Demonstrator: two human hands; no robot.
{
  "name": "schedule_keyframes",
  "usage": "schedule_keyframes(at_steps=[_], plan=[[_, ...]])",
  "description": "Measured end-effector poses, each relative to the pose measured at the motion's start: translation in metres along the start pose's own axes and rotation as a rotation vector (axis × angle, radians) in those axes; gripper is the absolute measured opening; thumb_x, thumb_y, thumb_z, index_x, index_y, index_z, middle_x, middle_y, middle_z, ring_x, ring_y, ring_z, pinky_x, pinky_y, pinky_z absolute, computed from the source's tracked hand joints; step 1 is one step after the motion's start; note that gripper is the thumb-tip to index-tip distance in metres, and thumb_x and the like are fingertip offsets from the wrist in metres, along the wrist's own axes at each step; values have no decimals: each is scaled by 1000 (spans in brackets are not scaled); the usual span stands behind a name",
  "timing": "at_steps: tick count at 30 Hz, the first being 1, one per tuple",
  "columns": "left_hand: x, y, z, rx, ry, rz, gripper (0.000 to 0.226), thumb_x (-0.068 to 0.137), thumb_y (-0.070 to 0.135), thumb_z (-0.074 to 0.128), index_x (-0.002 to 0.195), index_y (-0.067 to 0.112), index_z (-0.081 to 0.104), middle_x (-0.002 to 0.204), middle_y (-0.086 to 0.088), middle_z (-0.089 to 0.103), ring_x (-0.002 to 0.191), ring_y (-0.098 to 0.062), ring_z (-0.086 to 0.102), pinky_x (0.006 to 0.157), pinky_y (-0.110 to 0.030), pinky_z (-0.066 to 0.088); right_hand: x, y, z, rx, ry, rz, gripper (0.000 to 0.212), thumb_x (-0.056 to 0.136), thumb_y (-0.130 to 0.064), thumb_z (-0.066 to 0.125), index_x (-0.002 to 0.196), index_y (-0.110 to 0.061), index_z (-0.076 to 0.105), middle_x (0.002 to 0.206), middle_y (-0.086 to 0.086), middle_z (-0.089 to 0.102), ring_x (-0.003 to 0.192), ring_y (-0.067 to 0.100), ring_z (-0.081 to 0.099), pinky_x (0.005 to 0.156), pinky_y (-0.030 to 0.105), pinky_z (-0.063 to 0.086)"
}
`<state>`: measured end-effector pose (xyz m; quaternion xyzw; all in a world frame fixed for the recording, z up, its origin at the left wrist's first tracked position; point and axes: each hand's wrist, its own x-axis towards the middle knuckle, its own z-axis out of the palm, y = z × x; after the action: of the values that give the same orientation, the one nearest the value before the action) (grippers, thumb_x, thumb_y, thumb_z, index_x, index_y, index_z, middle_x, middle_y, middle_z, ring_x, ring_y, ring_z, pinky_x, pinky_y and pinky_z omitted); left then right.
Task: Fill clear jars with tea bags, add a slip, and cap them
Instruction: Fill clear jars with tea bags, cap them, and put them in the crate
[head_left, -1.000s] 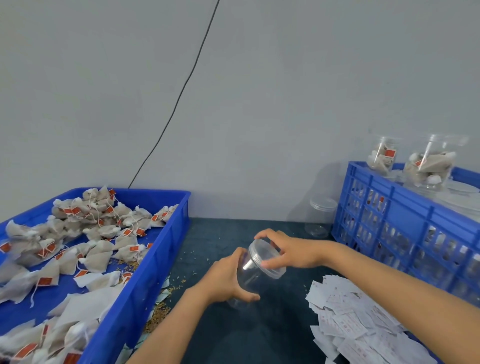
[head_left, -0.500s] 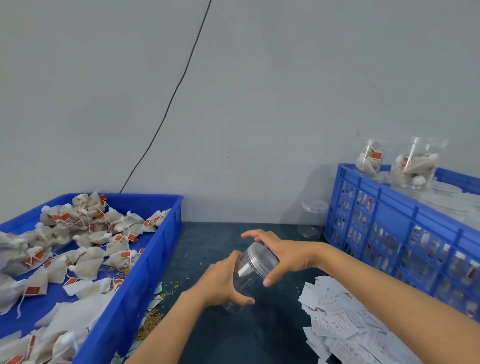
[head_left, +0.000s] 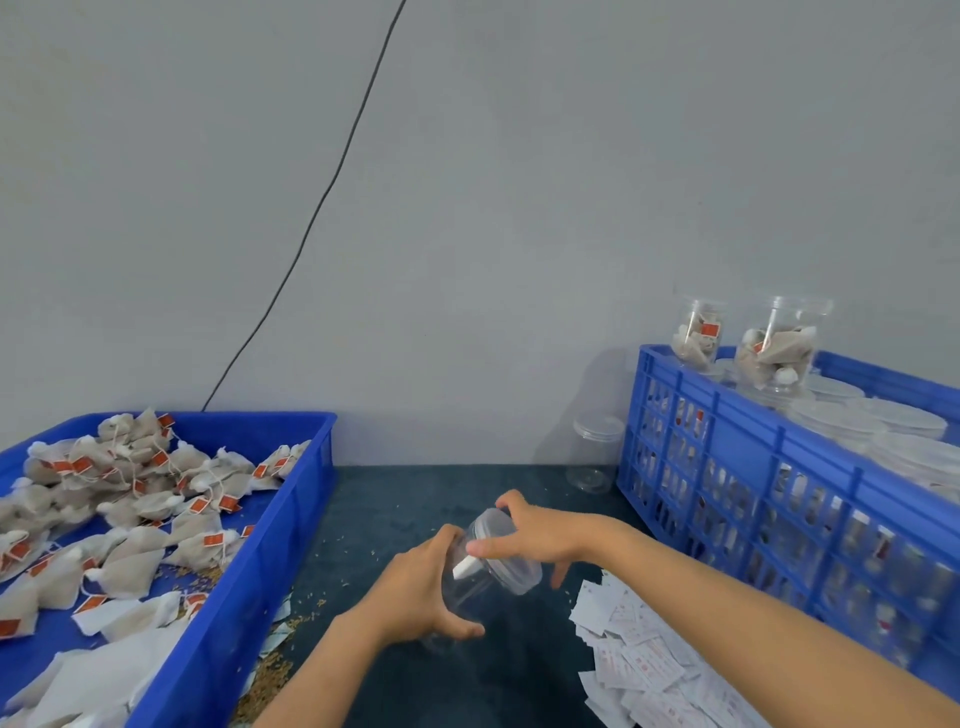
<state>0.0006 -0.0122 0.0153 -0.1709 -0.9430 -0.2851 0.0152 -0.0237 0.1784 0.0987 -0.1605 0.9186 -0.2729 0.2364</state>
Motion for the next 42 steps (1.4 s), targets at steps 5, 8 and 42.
schedule_keyframes(at_steps=[5,8,42], plan=[[-2,-1,-3,-45,-30,1,84,54,58,81,123,35,38,110,18,58,98,-6,58,86,-24,50,-7,3,-7,-172,-48,-226,74,77,-32,78,135,-35,31,133,-3,35,120,22,45,98,42,49],[-1,-5,-6,-104,-82,-17,89,53,56,83,127,35,38,114,17,59,104,-6,58,93,-26,49,-12,2,-8,-495,2,-425,82,73,-14,78,136,-39,31,132,-8,29,123,15,34,98,37,45],[-29,-12,-75,-11,-132,-491,71,74,16,82,133,17,43,132,-4,55,117,-21,54,98,-35,47,22,7,30,200,467,-171,49,79,18,36,108,-15,56,125,7,55,120,19,50,97,26,39]])
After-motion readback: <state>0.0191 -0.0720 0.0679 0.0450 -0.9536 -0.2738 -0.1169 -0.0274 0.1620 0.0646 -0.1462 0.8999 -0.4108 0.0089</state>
